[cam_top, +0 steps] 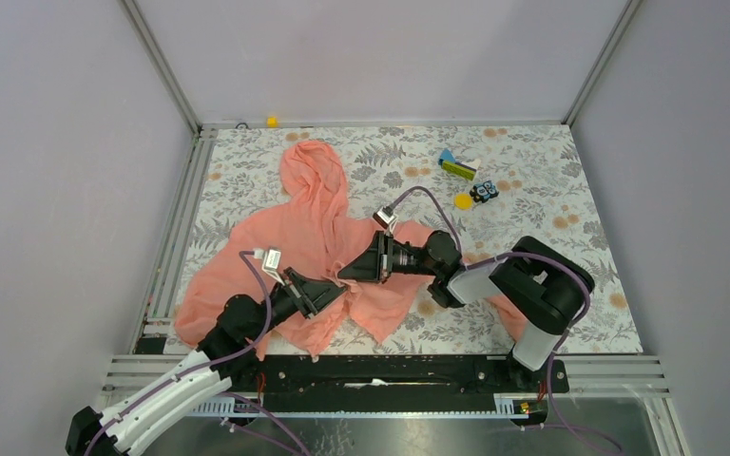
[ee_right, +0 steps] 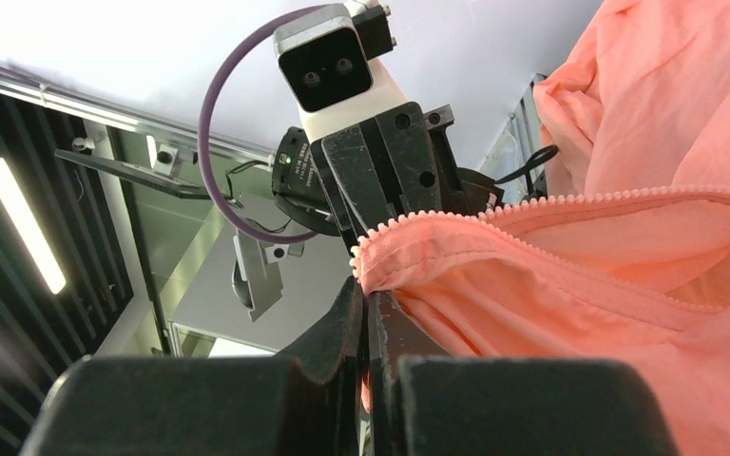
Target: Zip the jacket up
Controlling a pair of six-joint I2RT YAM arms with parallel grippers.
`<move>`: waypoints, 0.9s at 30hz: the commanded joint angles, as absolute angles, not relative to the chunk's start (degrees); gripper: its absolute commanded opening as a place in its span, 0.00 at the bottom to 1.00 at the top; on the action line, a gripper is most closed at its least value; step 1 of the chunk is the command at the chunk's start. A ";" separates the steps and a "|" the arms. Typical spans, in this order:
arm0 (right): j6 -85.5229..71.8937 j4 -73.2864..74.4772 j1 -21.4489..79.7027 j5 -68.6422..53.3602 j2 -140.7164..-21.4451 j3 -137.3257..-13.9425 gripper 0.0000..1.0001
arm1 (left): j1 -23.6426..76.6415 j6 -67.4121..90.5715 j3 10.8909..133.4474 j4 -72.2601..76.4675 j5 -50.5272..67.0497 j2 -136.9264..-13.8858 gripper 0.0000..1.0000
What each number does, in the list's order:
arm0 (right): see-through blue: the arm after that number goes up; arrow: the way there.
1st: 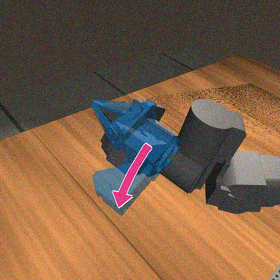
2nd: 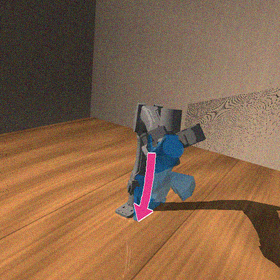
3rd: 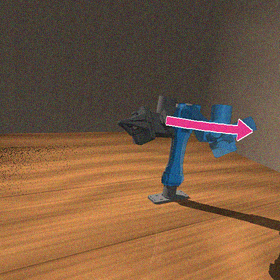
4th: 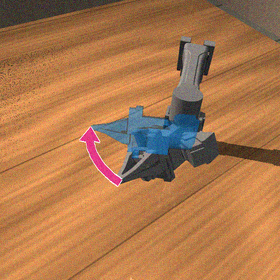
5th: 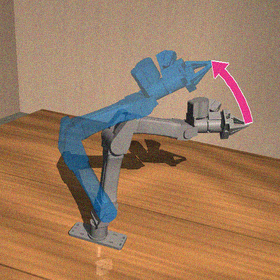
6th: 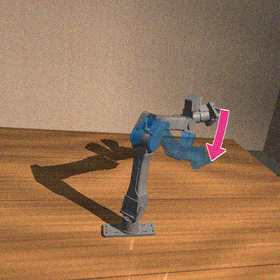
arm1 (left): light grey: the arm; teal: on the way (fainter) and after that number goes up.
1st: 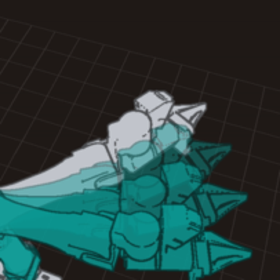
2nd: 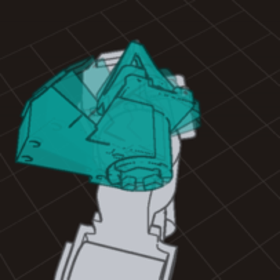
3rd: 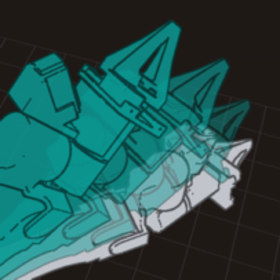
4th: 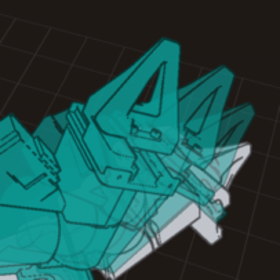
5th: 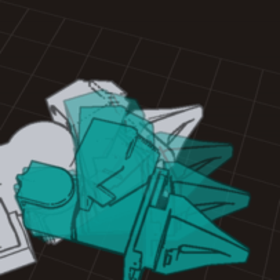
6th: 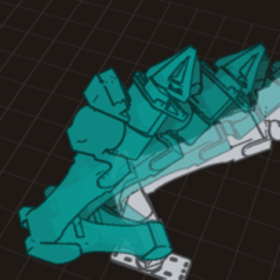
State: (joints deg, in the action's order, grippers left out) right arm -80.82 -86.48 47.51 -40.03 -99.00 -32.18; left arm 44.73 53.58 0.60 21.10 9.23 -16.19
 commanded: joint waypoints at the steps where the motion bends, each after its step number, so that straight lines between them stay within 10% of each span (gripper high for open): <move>1: -79.11 -96.49 47.53 -44.77 -99.67 -32.15 0.07 | 44.62 53.29 -3.65 20.63 10.80 -15.54 0.00; 27: -64.67 -87.71 44.35 -48.96 -106.00 -24.86 0.57 | 44.69 60.46 -1.87 16.83 15.85 -31.77 0.00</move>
State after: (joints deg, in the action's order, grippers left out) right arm -69.87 -86.41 44.75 -47.31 -105.12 -25.39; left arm 44.73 59.57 0.60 13.32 12.47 -29.63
